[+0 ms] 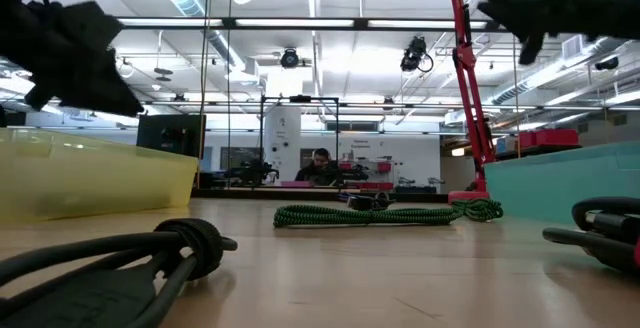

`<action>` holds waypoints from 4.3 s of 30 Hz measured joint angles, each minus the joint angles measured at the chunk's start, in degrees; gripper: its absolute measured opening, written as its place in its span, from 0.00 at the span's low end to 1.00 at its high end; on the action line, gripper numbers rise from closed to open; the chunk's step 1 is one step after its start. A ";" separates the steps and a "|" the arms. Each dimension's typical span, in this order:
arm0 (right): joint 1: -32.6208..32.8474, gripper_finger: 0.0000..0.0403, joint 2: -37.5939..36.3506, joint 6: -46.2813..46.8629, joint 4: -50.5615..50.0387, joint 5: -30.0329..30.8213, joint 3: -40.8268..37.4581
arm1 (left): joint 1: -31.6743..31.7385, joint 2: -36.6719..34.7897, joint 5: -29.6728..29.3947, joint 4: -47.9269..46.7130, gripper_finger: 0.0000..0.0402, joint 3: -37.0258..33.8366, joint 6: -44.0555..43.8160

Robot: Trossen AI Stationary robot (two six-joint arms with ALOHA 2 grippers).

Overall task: Pick & Place USB Port
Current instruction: Put the black and blue charger cable into the yellow bin

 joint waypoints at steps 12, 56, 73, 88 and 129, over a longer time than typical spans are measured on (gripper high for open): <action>-5.17 0.31 31.41 -7.29 -10.91 6.09 28.61 | 0.01 0.00 -16.90 9.60 0.26 0.04 15.10; -27.23 0.31 78.12 10.02 -31.35 -11.70 51.74 | -0.04 -0.07 -15.35 12.57 0.26 3.02 22.70; -24.87 0.31 85.05 9.46 -26.00 -8.63 51.82 | -0.04 -0.07 -14.65 13.14 0.26 3.06 22.83; -26.69 0.38 85.00 9.50 -35.13 -7.10 51.82 | -0.02 -0.07 -13.82 13.52 0.26 3.06 24.58; -14.71 0.00 84.05 1.68 -31.92 -25.40 71.49 | -0.02 -0.09 -15.80 23.02 0.26 3.06 28.56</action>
